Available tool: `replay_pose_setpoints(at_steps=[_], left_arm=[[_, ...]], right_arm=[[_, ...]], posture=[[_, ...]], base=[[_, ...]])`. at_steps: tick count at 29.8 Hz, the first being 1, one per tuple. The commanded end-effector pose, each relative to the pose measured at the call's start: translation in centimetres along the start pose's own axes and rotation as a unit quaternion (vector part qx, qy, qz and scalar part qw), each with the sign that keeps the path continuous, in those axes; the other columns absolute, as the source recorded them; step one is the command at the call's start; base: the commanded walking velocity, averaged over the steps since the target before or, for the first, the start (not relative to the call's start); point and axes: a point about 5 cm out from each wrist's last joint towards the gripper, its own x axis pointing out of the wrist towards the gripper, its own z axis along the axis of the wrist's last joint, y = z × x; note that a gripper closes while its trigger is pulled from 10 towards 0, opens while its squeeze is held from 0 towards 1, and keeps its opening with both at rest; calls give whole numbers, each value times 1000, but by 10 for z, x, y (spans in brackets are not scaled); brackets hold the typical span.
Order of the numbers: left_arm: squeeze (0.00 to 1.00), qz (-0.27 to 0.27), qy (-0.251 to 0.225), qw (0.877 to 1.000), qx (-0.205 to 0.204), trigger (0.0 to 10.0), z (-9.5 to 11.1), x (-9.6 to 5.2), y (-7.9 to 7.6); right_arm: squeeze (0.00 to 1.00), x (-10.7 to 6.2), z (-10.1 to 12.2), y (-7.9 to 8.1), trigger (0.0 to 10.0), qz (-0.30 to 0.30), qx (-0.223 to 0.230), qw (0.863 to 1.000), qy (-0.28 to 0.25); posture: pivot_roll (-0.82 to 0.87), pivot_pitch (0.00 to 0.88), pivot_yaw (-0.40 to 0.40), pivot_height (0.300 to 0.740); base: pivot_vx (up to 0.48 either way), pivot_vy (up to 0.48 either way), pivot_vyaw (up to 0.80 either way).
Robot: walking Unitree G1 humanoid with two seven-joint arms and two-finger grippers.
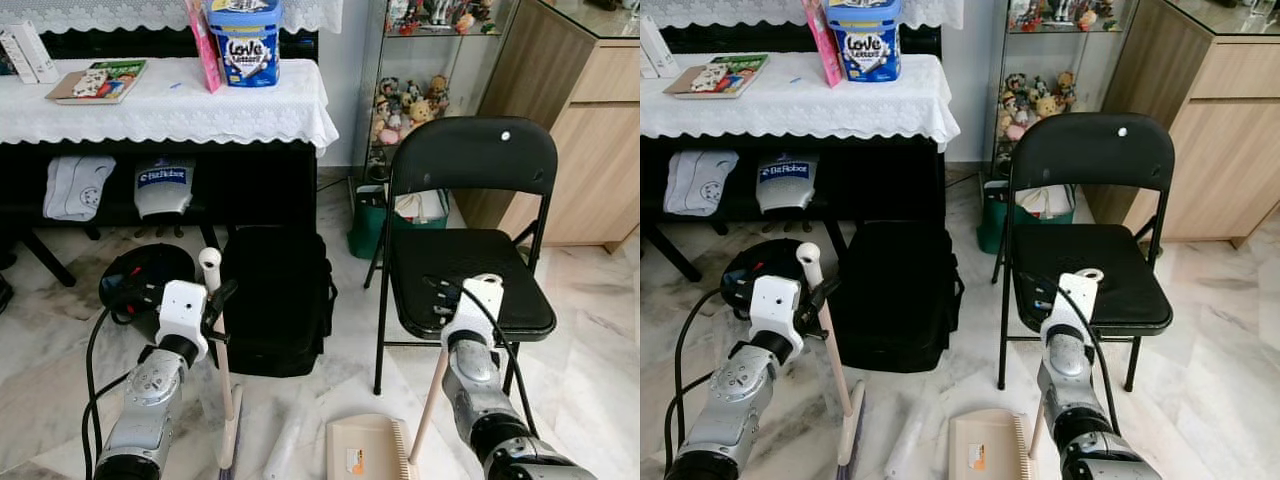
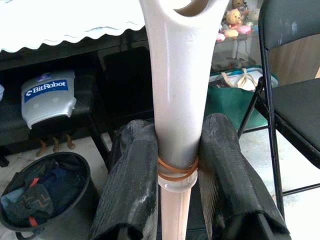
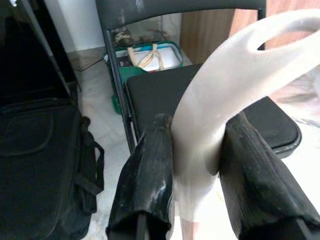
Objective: Sweep floor
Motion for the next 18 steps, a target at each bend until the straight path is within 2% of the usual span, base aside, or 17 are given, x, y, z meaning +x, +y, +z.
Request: replay_pose_setpoints(at_steps=[1, 10, 16, 18], left_arm=[[0, -3, -10, 1000, 7, 10000, 7, 2, 2], [0, -7, -4, 1000, 5, 10000, 6, 3, 1], [0, -13, 1, 1000, 3, 10000, 4, 3, 0], [0, -14, 1, 1000, 3, 10000, 4, 3, 0]], right_arm=[[0, -13, -42, -3, 10000, 0, 2, 994, 107], [0, -10, -40, -5, 10000, 2, 51, 989, 137], [0, -10, -43, -5, 10000, 8, 109, 978, 178], [0, -9, -42, -5, 10000, 8, 108, 978, 177]], posture=[[46, 45, 10, 740], [51, 39, 5, 740], [50, 36, 3, 740], [50, 36, 3, 740]], base=[[0, 0, 0], [0, 0, 0], [0, 0, 0], [0, 0, 0]])
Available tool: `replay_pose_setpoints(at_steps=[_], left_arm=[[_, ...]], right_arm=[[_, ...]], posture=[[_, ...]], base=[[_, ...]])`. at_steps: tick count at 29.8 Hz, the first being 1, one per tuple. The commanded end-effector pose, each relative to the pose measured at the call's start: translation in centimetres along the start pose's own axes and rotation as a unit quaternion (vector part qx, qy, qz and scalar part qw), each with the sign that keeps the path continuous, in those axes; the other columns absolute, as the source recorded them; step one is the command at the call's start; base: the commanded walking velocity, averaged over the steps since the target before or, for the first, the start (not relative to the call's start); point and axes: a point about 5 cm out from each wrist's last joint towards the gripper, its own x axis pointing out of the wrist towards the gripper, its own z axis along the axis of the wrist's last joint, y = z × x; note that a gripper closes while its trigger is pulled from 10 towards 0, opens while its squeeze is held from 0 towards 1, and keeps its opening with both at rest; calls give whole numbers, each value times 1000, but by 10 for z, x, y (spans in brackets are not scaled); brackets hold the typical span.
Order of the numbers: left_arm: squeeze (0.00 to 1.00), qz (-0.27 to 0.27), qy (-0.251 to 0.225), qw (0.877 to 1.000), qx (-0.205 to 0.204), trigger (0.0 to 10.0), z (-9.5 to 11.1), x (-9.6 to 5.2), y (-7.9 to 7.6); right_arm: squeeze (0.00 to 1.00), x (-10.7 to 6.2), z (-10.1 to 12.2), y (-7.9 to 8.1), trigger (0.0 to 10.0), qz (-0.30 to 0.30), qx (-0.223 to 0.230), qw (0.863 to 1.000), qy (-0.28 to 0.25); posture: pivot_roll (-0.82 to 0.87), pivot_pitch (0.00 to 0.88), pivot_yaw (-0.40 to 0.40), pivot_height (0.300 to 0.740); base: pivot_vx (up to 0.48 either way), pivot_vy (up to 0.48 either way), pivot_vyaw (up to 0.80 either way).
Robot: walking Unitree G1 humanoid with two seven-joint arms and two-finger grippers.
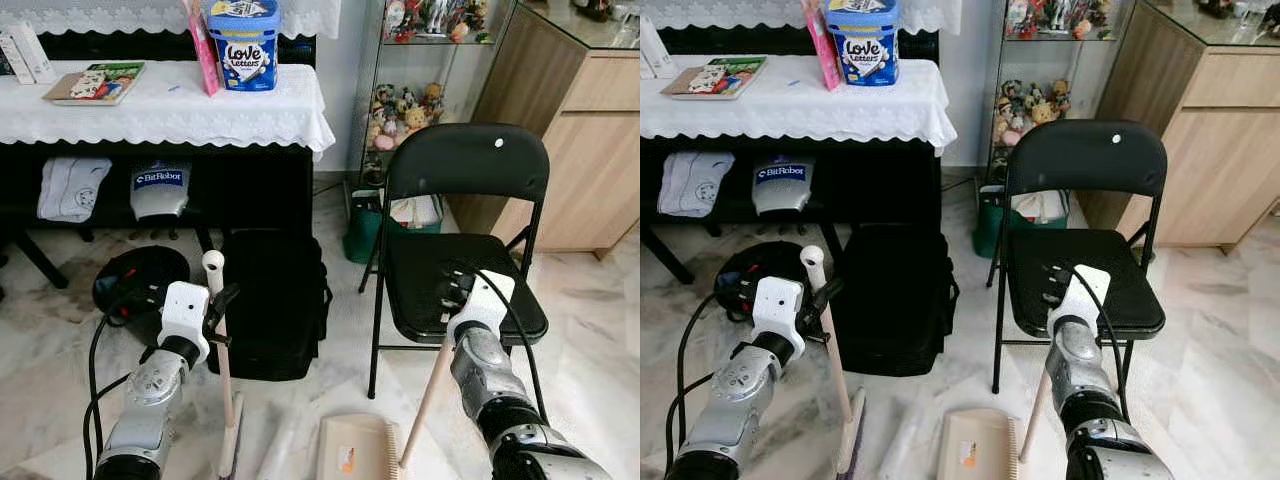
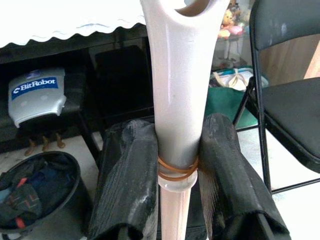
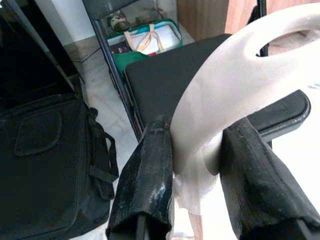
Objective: Sweep floor
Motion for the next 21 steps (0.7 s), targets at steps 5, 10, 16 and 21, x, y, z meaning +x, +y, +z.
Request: replay_pose_setpoints(at_steps=[5, 10, 16, 21], left_arm=[[0, -5, -9, 1000, 4, 10000, 6, 3, 1], [0, -1, -13, 1000, 6, 10000, 7, 3, 2], [0, 4, -19, 1000, 7, 10000, 9, 2, 3], [0, 7, -22, 1000, 7, 10000, 9, 2, 3]], right_arm=[[0, -7, -31, -6, 10000, -15, -32, 998, 45], [0, -6, -15, -2, 10000, -16, -57, 998, -16], [0, -7, 4, 6, 10000, -1, -89, 992, -90], [0, -10, 22, 17, 10000, 21, -129, 978, -164]], posture=[[50, 36, 3, 740], [50, 36, 3, 740], [51, 33, 4, 740], [49, 37, 4, 740]], base=[[0, 0, 0], [0, 0, 0], [0, 0, 0], [0, 0, 0]])
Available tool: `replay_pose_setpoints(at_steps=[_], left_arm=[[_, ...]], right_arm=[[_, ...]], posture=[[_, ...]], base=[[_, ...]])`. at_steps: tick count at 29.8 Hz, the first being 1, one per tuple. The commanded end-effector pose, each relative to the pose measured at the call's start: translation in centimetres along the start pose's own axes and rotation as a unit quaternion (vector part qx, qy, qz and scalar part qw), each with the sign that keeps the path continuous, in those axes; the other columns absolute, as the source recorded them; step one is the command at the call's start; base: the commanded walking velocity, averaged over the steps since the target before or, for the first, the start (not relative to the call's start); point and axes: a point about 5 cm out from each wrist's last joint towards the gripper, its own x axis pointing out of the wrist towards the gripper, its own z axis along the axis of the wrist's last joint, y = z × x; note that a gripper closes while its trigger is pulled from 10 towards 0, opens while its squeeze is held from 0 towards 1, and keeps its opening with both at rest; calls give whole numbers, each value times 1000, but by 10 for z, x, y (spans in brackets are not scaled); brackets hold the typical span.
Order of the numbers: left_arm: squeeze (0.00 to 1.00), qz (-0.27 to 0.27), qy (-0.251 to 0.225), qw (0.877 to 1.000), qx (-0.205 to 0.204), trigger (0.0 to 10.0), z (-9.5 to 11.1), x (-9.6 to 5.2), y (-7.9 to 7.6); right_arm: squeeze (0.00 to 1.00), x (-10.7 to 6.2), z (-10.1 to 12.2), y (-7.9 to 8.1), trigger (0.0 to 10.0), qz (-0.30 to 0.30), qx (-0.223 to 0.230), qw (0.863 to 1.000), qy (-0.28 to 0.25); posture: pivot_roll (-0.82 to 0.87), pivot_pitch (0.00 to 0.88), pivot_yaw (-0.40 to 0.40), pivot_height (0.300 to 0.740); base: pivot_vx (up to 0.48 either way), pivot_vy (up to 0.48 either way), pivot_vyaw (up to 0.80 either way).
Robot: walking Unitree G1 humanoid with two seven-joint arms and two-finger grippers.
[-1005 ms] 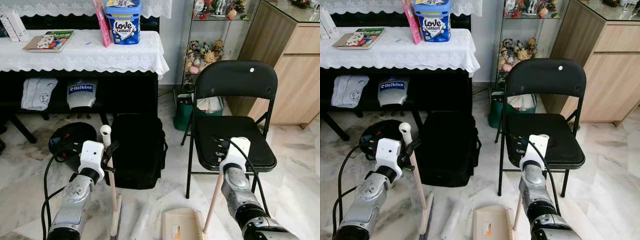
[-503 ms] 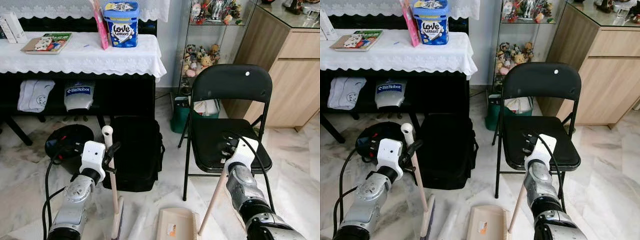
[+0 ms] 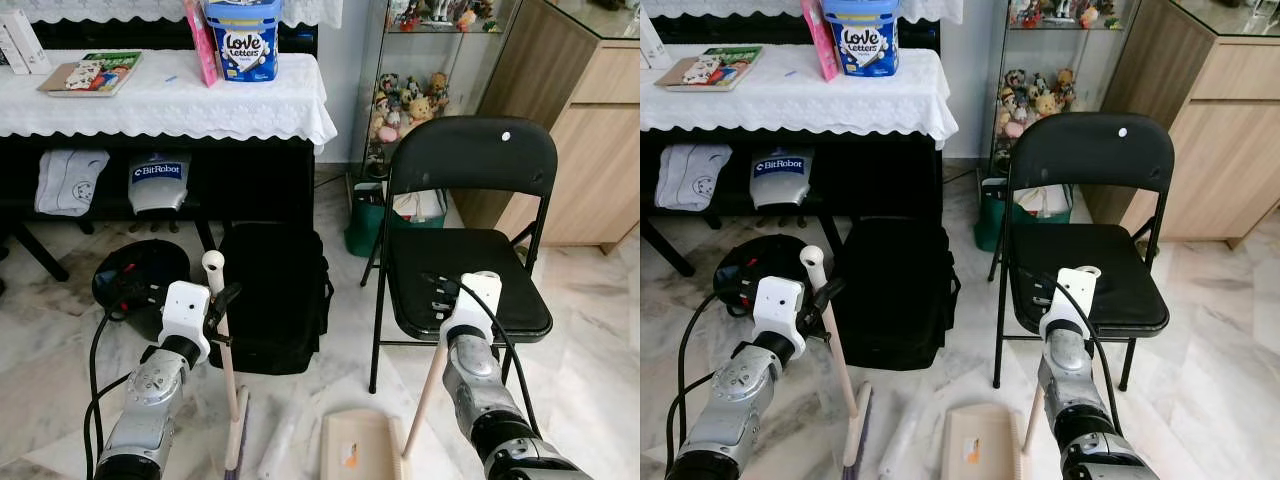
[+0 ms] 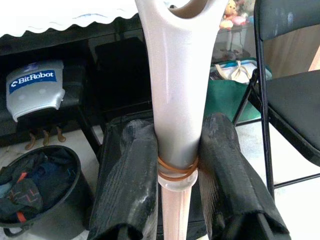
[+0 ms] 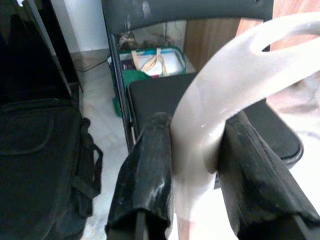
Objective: Sweep floor
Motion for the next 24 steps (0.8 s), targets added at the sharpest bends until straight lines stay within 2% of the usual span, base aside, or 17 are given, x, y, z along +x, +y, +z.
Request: replay_pose_setpoints(at_steps=[1, 9, 24], left_arm=[[0, 5, -19, 1000, 7, 10000, 9, 2, 3], [0, 3, -19, 1000, 5, 10000, 8, 2, 2], [0, 6, -24, 1000, 0, 10000, 9, 2, 1]], right_arm=[[0, 2, 16, 2, 10000, 8, -24, 998, -53], [0, -1, 19, 11, 10000, 29, -3, 997, -78], [0, -6, 3, 12, 10000, 38, 4, 998, -55]], posture=[[49, 37, 4, 740], [49, 38, 2, 740], [49, 38, -2, 740]], base=[[0, 0, 0], [0, 0, 0], [0, 0, 0]])
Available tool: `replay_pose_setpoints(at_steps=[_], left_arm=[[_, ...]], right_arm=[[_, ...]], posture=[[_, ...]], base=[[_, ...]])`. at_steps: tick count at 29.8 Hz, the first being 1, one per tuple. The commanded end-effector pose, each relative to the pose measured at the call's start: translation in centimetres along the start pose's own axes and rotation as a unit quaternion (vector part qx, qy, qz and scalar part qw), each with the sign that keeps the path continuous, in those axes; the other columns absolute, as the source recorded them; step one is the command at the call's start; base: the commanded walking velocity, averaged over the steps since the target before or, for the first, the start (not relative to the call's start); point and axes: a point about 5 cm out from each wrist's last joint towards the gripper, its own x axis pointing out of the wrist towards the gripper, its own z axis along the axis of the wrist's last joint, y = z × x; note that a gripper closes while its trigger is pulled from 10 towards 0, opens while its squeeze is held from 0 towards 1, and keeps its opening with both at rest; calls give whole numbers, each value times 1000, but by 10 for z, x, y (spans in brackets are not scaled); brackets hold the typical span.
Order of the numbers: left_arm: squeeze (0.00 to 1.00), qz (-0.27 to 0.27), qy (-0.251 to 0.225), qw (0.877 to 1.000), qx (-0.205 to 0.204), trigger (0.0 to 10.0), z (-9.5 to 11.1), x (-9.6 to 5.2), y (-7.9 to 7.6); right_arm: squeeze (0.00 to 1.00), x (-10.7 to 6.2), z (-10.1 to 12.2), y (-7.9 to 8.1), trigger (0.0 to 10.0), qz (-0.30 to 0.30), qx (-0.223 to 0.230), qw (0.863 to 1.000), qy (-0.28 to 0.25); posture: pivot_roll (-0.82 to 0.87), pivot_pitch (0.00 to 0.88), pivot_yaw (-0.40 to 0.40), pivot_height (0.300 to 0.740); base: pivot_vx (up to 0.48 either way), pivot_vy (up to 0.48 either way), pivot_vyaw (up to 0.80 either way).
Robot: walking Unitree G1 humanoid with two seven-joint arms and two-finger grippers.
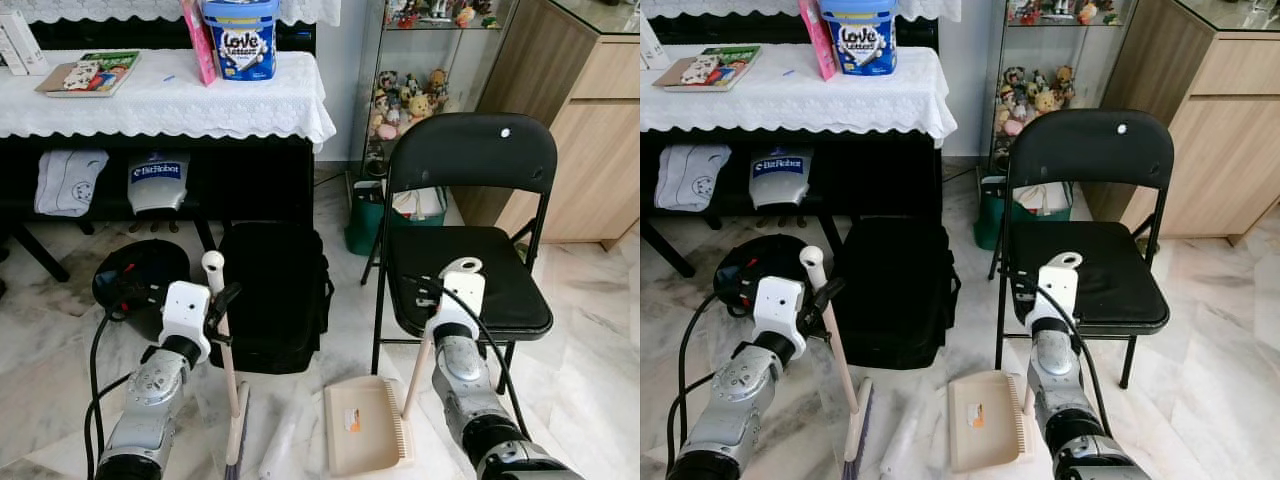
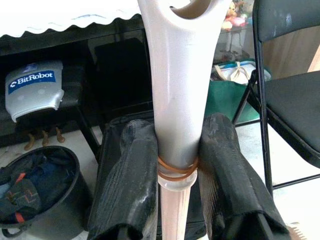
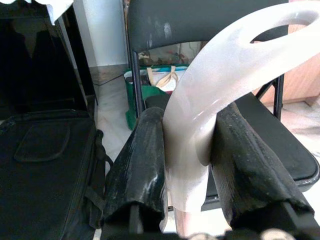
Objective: Sweep floor
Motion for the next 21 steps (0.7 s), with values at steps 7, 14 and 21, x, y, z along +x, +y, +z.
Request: replay_pose_setpoints(at_steps=[7, 14, 21], left_arm=[[0, 10, -24, 1000, 1, 10000, 7, 1, 2], [0, 11, -16, 1000, -1, 10000, 3, -1, 1], [0, 10, -3, 1000, 1, 10000, -2, -2, 1]], right_arm=[[0, -2, -4, -3, 10000, -1, 8, 1000, -4], [0, -4, -1, 1, 10000, 13, 38, 999, -22], [0, -6, -2, 6, 10000, 29, 49, 998, -26]], posture=[[51, 39, -2, 740], [50, 41, 0, 740], [49, 41, 2, 740]], base=[[0, 0, 0], [0, 0, 0], [0, 0, 0]])
